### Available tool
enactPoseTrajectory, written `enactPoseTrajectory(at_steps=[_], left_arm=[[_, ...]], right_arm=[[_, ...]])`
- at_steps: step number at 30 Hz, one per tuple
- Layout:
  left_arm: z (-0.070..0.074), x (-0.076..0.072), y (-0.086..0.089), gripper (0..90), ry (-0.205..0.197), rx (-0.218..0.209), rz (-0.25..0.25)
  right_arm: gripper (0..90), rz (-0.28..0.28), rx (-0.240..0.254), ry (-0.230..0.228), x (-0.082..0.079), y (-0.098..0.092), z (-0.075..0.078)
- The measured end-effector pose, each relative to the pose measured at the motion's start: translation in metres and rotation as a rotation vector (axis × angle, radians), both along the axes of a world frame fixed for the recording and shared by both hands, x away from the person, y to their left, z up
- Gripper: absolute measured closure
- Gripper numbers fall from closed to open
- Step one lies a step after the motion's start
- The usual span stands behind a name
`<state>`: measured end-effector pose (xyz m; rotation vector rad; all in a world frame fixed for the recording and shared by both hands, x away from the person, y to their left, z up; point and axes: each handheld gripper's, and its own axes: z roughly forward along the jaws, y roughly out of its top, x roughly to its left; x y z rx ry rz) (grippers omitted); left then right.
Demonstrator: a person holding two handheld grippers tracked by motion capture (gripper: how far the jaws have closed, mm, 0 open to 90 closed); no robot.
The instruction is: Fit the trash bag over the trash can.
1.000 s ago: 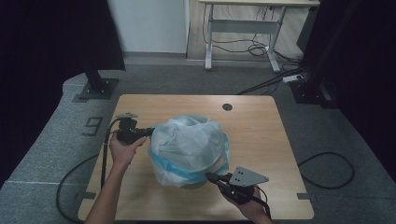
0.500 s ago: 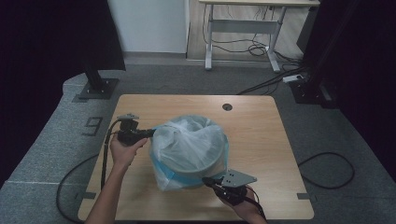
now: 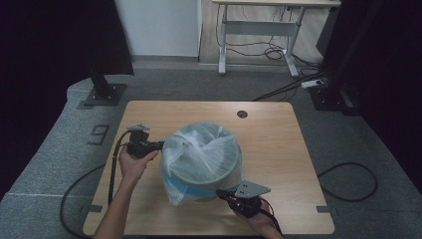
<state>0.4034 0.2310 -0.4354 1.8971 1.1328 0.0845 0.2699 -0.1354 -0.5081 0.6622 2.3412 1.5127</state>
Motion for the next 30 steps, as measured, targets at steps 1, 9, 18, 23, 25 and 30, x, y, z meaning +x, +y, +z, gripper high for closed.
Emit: enactPoseTrajectory(at_steps=[1,9,18,23,25,30], left_arm=[[-0.001,0.0,0.0,88.9,0.0,-0.001,0.0],[-0.008,0.0,-0.002,89.0,0.019,0.026,-0.002],[-0.031,0.007,-0.005,89.1,0.069,0.033,-0.003],[-0.041,0.009,-0.009,89.0,0.085,0.034,-0.012],[-0.044,0.01,-0.011,89.0,0.091,0.032,-0.014],[-0.046,0.009,-0.008,88.1,0.088,0.027,-0.006]], right_arm=[[89.2,-0.001,0.0,0.0,0.0,0.0,0.0],[89.2,-0.006,-0.016,0.01,0.001,0.0,-0.006],[89.2,-0.02,-0.04,0.043,0.005,-0.002,-0.014],[89.2,-0.033,-0.057,0.069,0.009,-0.006,-0.019],[89.2,-0.036,-0.062,0.074,0.01,-0.007,-0.021],[89.1,-0.05,-0.055,0.07,0.01,-0.01,-0.021]])
